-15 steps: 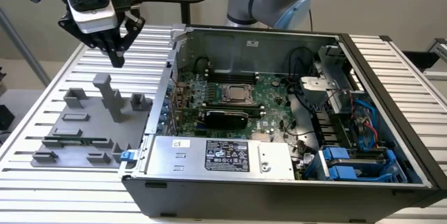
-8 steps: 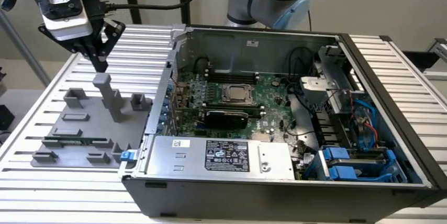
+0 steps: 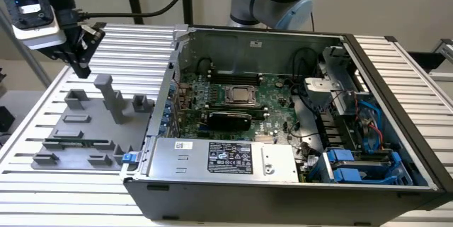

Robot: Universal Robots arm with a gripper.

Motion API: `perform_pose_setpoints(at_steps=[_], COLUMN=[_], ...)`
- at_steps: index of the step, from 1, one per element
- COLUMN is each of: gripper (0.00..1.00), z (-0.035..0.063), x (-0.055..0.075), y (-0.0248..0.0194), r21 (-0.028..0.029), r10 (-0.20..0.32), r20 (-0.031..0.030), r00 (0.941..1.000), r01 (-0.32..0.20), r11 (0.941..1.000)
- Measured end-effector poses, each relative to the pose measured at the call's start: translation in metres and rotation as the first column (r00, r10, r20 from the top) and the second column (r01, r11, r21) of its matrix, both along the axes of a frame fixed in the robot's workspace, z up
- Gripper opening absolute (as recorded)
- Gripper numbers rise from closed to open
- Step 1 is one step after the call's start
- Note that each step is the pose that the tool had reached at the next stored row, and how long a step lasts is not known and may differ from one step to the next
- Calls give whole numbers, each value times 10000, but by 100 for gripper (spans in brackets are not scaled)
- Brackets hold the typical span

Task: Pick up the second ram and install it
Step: 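Reach for the second ram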

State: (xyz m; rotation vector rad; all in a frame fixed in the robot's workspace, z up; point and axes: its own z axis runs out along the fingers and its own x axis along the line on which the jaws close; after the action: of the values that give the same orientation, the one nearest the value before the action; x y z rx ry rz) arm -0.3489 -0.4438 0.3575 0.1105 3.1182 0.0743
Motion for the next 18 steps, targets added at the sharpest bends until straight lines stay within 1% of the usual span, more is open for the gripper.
perform_pose_setpoints(at_steps=[8, 12, 14, 18], gripper=[0, 0, 0, 0], z=[-113, -164, -189, -232], x=[-363, -498, -525, -533], y=[-35, -72, -112, -244], r21=[-1, -2, 0, -1], r10=[0, 1, 1, 0], r20=[-8, -40, -72, -163], r00=[10000, 10000, 10000, 9999], r01=[0, -1, -1, 0], r11=[10000, 10000, 10000, 10000])
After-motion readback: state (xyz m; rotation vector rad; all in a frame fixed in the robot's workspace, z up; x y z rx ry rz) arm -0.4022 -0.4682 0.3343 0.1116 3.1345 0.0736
